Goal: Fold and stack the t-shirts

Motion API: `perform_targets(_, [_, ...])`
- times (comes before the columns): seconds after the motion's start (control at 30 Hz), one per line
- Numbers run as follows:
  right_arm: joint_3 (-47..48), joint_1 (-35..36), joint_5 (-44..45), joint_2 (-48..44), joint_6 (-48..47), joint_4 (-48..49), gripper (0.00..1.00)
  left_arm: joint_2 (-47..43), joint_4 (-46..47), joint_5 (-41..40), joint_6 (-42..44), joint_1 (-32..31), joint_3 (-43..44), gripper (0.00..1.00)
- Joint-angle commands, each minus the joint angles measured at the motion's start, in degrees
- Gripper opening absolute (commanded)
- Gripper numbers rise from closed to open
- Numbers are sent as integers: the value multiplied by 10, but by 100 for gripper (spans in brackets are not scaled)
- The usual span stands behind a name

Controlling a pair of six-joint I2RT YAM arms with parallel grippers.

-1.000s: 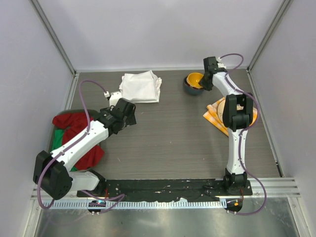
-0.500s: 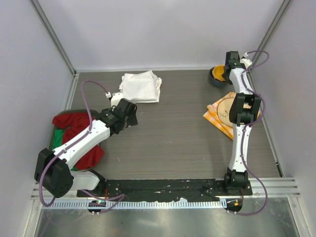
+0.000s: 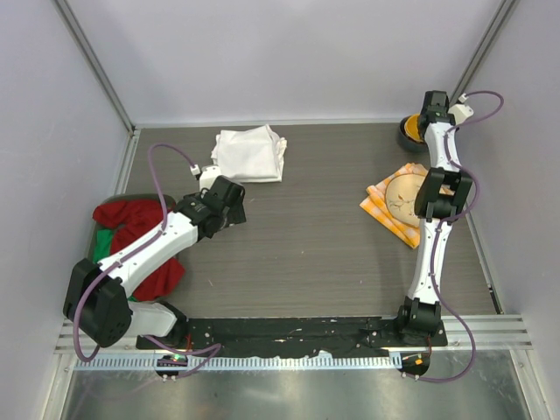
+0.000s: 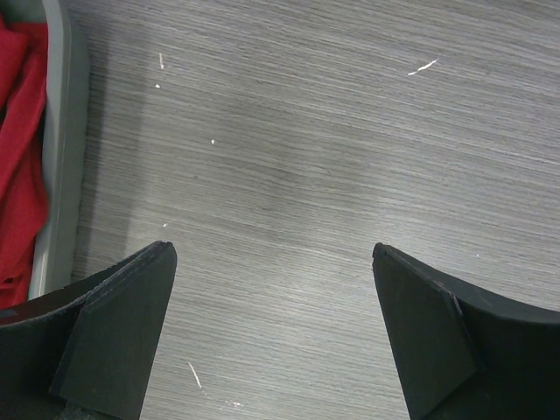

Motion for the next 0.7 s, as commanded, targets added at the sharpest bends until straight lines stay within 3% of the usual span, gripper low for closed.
perform_targets(0.0, [5,-12,22,31,-52,-55,18,-1,21,-15,-5,-3,3,100])
perform_targets(0.07, [5,-12,13,29,-52,-55,28,-2,21,-17,-2,-3,1,100])
perform_targets(0.1, [3,-13,11,28,-52,-53,38,-3,22,-18,-3,-3,-2,100])
perform_targets(0.23, [-7,-12,7,14,-55,-48,53,0,26,-15,-4,-3,-5,100])
perform_targets(0.67, [-44,-6,-3,-99,-61,-30,76,-17,26,-13,-4,-3,-9,100])
